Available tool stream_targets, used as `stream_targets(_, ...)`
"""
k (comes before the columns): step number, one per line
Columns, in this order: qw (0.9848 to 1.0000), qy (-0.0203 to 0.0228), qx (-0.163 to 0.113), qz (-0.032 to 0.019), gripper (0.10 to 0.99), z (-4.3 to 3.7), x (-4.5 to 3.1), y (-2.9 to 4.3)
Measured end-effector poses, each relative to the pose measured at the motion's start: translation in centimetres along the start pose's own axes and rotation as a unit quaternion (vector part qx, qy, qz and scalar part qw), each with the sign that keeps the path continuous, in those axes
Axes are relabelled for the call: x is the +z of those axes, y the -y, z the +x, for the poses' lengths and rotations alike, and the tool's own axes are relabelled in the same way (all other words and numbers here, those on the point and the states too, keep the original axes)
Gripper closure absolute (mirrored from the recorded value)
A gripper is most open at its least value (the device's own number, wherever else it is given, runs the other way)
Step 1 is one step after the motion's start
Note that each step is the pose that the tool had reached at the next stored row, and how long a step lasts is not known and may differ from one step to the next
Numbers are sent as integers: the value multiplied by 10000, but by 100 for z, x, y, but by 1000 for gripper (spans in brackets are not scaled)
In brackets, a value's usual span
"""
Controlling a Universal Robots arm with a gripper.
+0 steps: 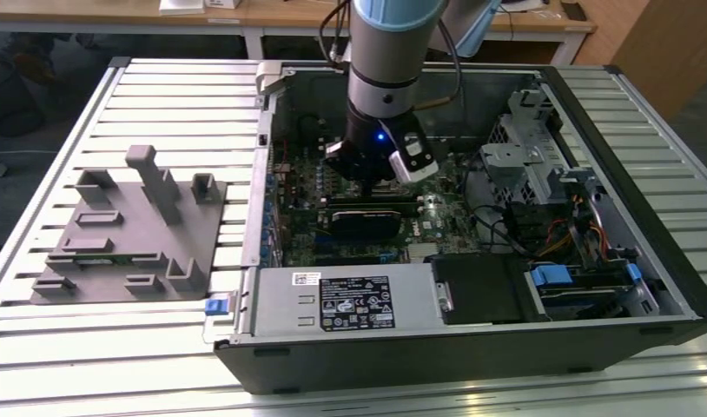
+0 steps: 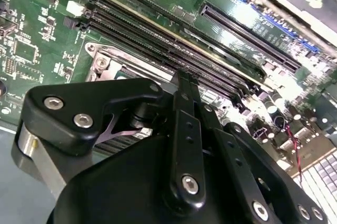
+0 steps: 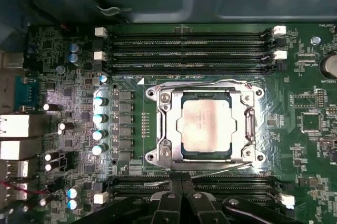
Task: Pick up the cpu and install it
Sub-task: 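Install the second cpu locking lever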
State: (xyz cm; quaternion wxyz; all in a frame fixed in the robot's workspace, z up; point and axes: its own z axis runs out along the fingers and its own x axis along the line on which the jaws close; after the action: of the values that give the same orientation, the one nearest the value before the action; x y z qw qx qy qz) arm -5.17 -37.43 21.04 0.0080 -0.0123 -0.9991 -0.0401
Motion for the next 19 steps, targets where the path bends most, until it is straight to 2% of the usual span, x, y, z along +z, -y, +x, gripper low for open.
stream_targets(3,9999,-2,-2,-109,980,10,11,13)
stream_targets(8,9998,-4,-2,-198,980,39,19,67)
stream_targets(10,9997,-6,-4,-256,980,50,18,96)
stream_targets(11,9994,-8,-5,-360,980,61,19,130)
stream_targets(13,9990,-11,-6,-448,980,68,18,157)
stream_targets(15,9982,-14,-9,-593,980,96,20,215)
stream_targets(19,9974,-17,-10,-726,980,140,29,239)
